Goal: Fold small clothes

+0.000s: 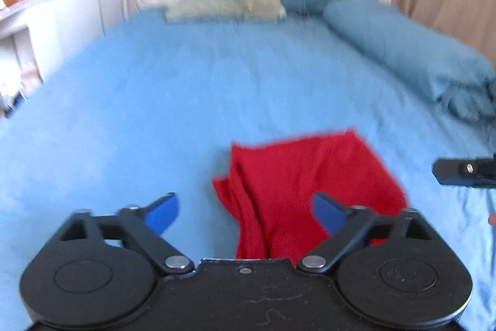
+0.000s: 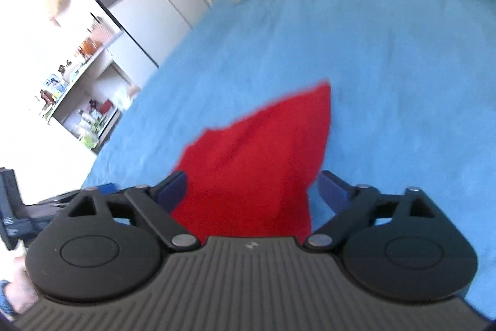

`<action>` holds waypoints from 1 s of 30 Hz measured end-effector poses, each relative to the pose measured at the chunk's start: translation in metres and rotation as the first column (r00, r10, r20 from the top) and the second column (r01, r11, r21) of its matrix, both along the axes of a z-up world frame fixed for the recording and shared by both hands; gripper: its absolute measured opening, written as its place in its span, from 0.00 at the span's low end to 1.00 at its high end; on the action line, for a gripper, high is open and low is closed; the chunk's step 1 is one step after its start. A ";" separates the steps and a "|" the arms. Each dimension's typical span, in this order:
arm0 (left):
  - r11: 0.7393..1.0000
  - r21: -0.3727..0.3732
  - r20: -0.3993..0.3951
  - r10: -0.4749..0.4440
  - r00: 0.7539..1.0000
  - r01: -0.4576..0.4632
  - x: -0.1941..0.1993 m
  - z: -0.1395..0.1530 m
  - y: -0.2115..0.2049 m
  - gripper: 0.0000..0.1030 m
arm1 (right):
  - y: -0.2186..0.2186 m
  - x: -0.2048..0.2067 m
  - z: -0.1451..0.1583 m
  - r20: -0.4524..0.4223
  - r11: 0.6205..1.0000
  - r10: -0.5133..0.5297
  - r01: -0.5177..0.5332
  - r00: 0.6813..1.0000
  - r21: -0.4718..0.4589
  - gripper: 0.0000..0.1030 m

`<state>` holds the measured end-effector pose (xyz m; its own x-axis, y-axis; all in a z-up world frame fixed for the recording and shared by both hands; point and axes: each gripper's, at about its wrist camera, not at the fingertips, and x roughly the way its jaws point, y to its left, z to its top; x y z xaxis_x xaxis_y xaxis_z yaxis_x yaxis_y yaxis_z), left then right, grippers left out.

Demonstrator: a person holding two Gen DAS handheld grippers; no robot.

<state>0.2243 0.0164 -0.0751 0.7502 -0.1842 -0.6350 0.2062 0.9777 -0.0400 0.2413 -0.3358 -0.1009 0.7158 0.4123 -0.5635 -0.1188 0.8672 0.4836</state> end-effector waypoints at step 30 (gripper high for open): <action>0.981 0.125 0.019 0.148 0.989 -0.150 -0.236 0.087 -0.007 1.00 | 0.094 -0.268 0.098 -0.042 0.866 -0.209 0.164 0.977 -0.473 1.00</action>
